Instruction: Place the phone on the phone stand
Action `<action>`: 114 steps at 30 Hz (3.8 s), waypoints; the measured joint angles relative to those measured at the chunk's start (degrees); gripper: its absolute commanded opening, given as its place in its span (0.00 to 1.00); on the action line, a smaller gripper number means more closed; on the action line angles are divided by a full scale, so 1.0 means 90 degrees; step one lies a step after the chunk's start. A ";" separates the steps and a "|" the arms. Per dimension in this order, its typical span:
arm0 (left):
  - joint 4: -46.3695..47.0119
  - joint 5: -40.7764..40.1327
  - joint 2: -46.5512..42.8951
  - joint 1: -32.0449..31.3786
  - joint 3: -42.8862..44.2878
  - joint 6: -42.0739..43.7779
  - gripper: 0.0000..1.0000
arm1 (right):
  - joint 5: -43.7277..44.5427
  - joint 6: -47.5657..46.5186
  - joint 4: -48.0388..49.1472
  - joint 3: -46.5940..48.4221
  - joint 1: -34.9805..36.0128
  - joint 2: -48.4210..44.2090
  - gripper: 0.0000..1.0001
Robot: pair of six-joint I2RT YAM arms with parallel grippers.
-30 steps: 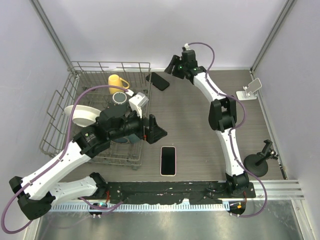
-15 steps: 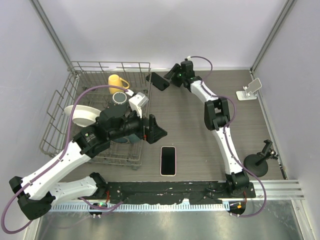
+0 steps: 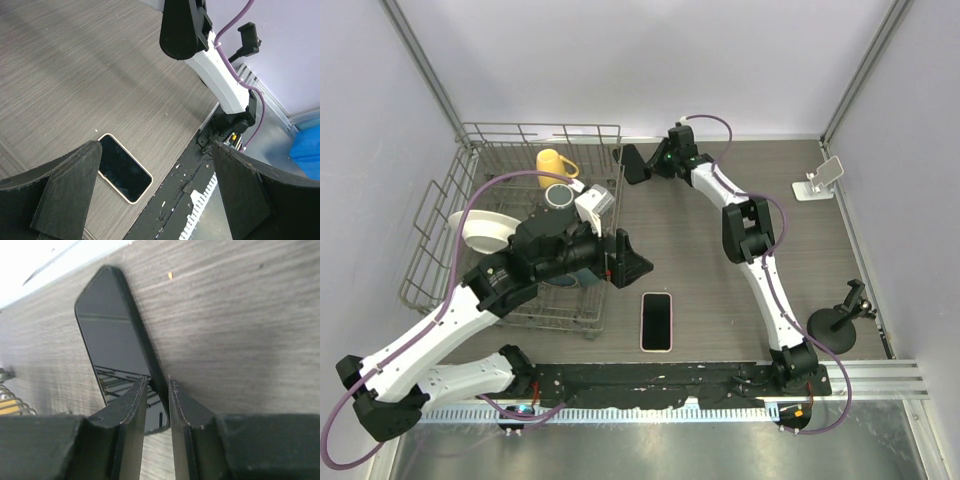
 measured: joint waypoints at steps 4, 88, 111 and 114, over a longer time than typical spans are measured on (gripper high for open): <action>0.0002 0.0002 -0.0029 0.0000 0.0000 0.0000 0.96 | 0.0294 -0.0355 -0.0495 -0.0136 0.0168 -0.0238 0.27; 0.0010 0.0148 -0.0289 0.0000 -0.0126 -0.0204 0.96 | 0.3842 -0.1273 -0.3526 -0.0189 0.1360 -0.0993 0.87; 0.0012 0.0163 -0.0372 0.0000 -0.0168 -0.0340 0.96 | 0.3055 -0.1751 -0.3643 -0.0287 0.1010 -0.0993 0.89; 0.0010 0.0163 -0.0379 0.0000 -0.0168 -0.0340 0.96 | 0.2999 -0.1787 -0.3684 -0.0182 0.0952 -0.0945 0.89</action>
